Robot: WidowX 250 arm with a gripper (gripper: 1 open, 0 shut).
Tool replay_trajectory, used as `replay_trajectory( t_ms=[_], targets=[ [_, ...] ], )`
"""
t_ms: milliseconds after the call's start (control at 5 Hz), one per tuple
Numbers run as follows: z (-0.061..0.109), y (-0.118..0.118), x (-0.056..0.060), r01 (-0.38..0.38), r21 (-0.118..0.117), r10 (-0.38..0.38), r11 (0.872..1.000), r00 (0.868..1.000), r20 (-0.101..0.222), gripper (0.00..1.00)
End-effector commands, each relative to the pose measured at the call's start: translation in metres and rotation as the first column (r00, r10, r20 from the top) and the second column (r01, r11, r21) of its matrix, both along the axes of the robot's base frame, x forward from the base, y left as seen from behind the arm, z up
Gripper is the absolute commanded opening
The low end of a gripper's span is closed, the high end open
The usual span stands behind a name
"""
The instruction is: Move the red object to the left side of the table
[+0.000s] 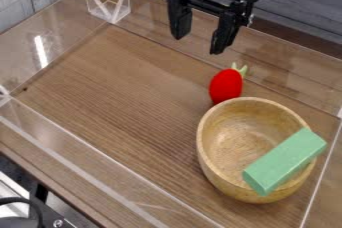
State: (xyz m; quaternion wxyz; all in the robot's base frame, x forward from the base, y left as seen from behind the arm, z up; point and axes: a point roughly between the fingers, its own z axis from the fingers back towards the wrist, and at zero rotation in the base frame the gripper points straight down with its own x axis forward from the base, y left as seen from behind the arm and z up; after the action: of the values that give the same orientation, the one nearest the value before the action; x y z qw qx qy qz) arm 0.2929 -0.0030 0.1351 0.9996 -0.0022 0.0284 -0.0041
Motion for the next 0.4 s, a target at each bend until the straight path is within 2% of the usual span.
replay_trajectory(
  t_ms=[0,200],
  targets=[
    [-0.008,0.002,0.005,0.004,-0.011,-0.004,1.000,1.000,-0.015,1.00],
    [-0.021,-0.002,0.014,0.018,-0.040,-0.019,0.999,1.000,-0.015,1.00]
  ],
)
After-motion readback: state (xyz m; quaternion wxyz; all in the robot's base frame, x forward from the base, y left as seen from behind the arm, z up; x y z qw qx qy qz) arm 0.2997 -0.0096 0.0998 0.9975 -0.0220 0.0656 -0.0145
